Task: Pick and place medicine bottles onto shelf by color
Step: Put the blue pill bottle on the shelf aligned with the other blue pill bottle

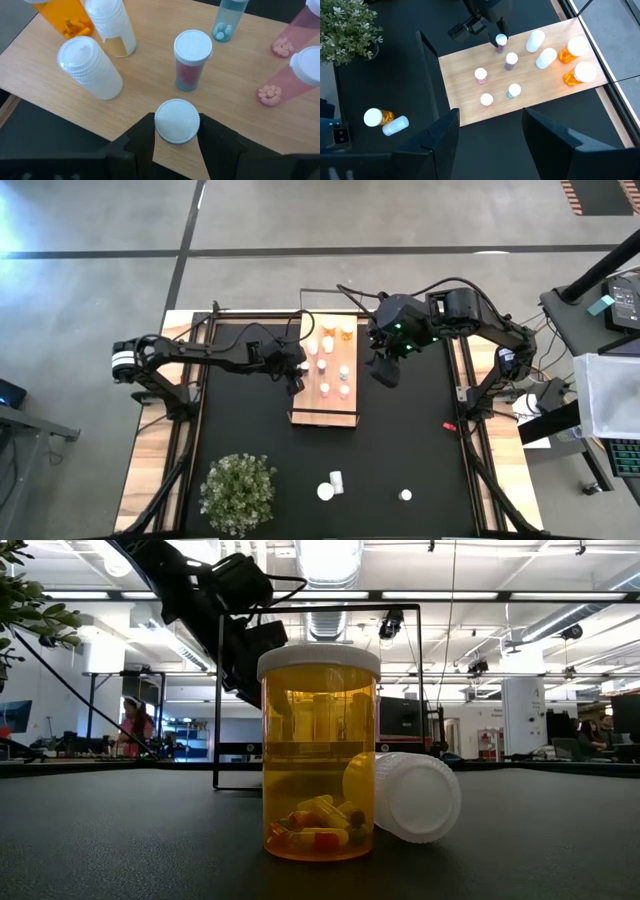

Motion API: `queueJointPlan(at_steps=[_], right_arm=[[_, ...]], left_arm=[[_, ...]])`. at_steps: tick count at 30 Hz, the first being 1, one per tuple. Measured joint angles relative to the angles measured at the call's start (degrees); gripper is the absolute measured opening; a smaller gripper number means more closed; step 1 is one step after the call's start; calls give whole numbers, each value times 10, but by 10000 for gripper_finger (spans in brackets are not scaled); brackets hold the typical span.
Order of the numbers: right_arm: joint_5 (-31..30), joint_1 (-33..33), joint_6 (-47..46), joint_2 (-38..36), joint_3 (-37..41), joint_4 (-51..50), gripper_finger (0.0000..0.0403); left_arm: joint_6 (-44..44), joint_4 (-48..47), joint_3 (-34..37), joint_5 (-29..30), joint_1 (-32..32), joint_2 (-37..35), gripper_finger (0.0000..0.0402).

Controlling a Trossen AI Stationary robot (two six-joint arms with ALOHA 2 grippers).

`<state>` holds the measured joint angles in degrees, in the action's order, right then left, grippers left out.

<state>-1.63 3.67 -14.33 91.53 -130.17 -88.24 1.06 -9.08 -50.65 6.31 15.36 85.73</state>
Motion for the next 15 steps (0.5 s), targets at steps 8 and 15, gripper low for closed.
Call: queueJointPlan(at_steps=[8, 15], right_arm=[[0, 0, 0, 0, 0, 0, 203], [0, 0, 0, 0, 0, -1, 203]], left_arm=[[1, 0, 0, -25, 0, 0, 151], [27, -3, -19, -37, 0, -5, 182]])
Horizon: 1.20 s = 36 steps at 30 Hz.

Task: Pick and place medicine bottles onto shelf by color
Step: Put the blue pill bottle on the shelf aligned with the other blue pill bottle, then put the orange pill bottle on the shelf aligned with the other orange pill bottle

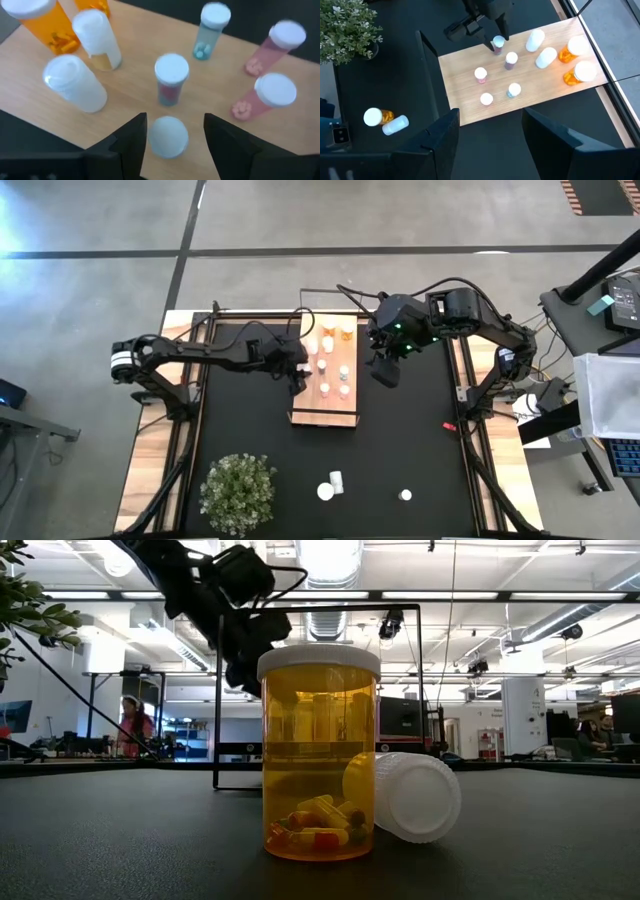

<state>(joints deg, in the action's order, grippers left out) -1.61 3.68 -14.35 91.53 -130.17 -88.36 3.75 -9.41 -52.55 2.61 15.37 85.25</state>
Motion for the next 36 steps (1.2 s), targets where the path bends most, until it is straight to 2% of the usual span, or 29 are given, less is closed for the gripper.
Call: queueJointPlan(at_steps=[10, 18, 23, 28, 32, 36], right_arm=[[0, 0, -24, 0, 0, -17, 203], [-1, -22, -22, 0, 10, -15, 203], [-7, -67, 1, 0, 41, 5, 203], [-73, -140, 32, -1, 76, 47, 203], [-92, -201, 52, -13, 122, 73, 203], [-107, -255, 29, -54, 189, 109, 203]], left_arm=[[0, -5, -22, 8, 0, -11, 195], [2, -5, -49, 7, 0, -75, 195], [5, -2, -58, 7, -7, -127, 195], [54, 1, -60, 4, -22, -175, 195], [93, 0, -60, 5, -45, -198, 195], [119, 4, -60, 4, -75, -213, 195]])
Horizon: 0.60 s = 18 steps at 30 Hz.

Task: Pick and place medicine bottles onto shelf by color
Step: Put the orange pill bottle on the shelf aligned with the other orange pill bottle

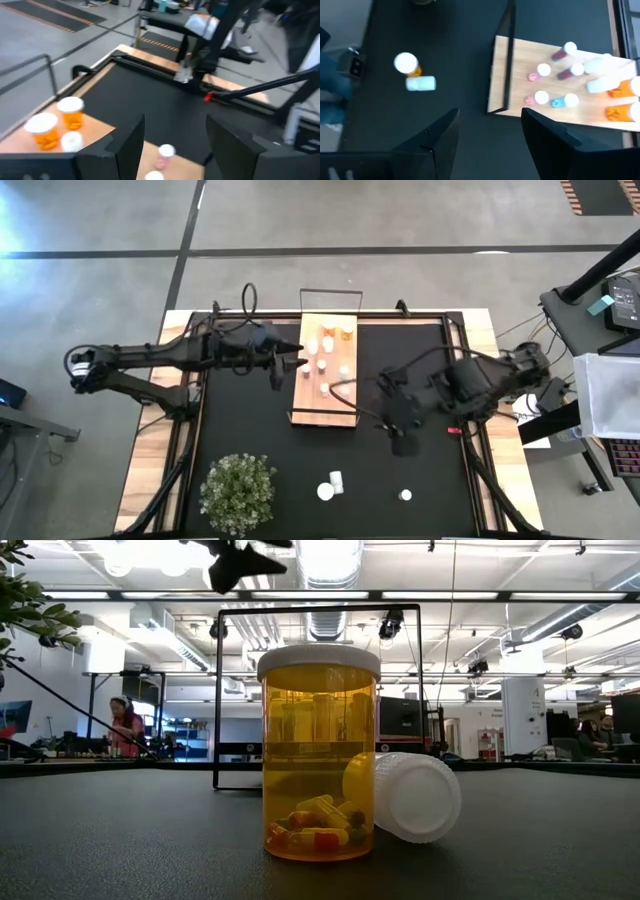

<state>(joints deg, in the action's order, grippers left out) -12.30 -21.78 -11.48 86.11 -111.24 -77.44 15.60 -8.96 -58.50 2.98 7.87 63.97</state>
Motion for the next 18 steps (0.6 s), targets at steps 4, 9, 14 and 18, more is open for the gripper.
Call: queueJointPlan(at_steps=[4, 9, 14, 18], right_arm=[[-35, -58, -62, -66, 107, 77, 203], [-93, -136, -142, -158, 273, 237, 203], [-131, -191, -151, -206, 426, 403, 203], [-126, -203, -157, -211, 511, 499, 203]], left_arm=[[37, 31, 0, 0, -28, -2, 195], [66, 97, 0, 1, -62, 3, 195], [67, 172, 0, 2, -95, 11, 195], [68, 213, 0, 2, -117, 11, 195]])
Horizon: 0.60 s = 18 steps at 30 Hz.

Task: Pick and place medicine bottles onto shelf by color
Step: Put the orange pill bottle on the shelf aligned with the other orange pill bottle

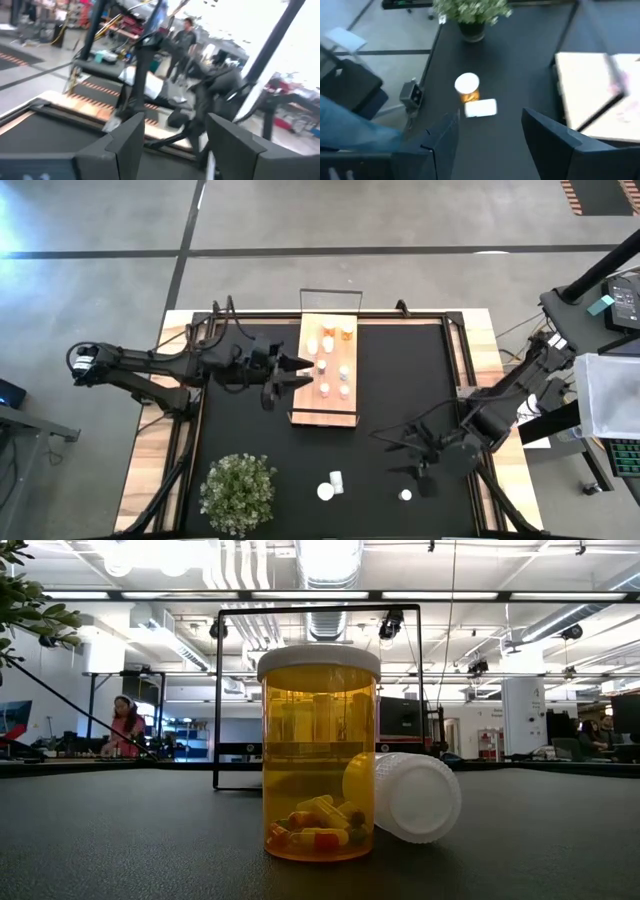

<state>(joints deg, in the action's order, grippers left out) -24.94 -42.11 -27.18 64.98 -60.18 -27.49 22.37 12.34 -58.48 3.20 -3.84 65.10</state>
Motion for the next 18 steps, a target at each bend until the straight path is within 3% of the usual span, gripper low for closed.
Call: queueJointPlan(at_steps=[9, 18], right_arm=[[115, 0, 0, 10, 99, 190, 203], [119, 3, -91, 32, 110, 202, 203]], left_arm=[[1, 35, 0, 2, -30, 0, 195], [14, 30, 1, 2, -31, 4, 195]])
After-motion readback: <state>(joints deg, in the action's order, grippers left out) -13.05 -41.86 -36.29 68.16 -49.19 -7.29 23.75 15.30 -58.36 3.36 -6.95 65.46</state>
